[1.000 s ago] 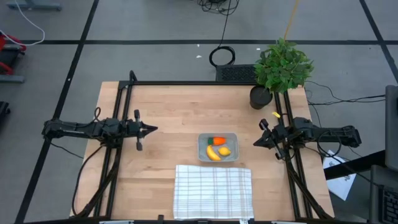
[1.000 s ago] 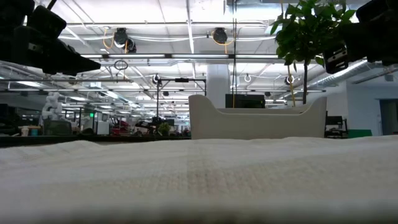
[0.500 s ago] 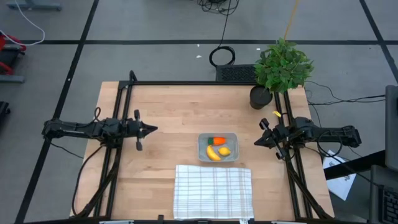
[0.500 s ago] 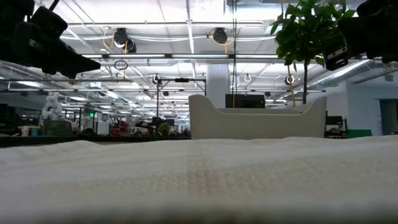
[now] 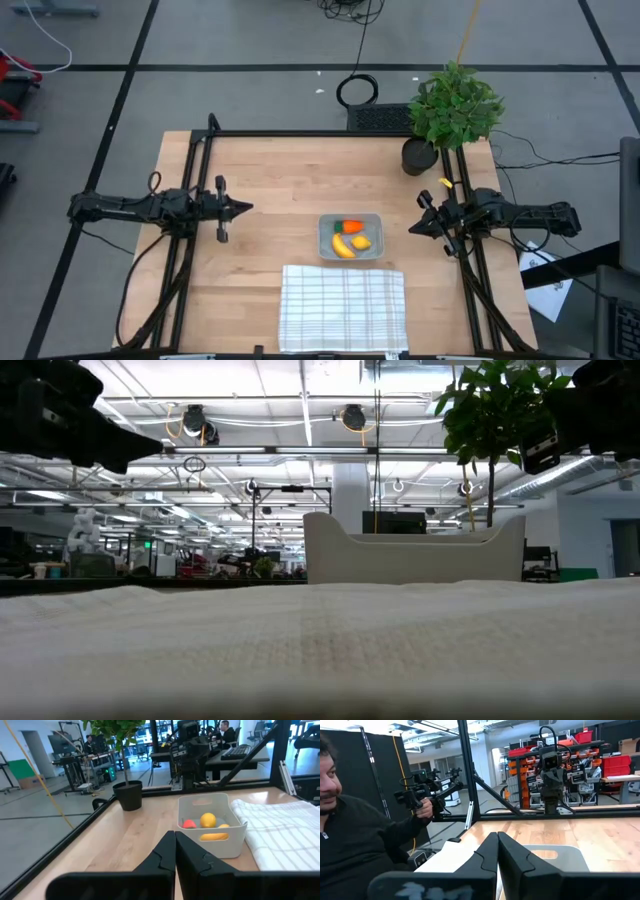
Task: Pick and placing Produce into tupperware
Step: Return to Home Position
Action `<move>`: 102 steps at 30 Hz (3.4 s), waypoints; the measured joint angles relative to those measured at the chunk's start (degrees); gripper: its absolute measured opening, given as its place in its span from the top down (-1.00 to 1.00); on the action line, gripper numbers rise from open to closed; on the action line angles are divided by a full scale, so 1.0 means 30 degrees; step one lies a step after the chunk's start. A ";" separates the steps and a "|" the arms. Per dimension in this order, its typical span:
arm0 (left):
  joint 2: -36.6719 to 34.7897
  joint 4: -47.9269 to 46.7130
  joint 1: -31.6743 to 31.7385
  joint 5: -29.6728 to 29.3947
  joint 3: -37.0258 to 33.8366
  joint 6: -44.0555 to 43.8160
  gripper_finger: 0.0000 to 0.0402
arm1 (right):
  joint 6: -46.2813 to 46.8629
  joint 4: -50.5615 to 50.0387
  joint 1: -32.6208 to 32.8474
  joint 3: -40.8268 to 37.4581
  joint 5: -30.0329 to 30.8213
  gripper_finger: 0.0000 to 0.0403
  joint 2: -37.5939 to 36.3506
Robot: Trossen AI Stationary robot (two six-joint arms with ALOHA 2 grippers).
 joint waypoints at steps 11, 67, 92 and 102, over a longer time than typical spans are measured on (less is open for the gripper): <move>0.0000 -0.0203 0.0000 -0.0153 0.0000 0.0551 0.99 | -0.0066 0.0532 0.0000 0.0000 0.0018 1.00 0.0000; 0.0000 -0.0262 0.0000 -0.0146 0.0000 0.0109 0.90 | -0.1596 0.0095 0.0000 -0.0007 -0.0021 1.00 0.0007; 0.0000 -0.0262 0.0000 -0.0146 0.0000 0.0115 0.90 | -0.1588 0.0087 0.0000 -0.0007 -0.0040 1.00 0.0007; 0.0000 -0.0262 0.0007 -0.0146 0.0000 0.0122 0.90 | -0.1586 0.0087 0.0002 -0.0007 -0.0048 1.00 0.0007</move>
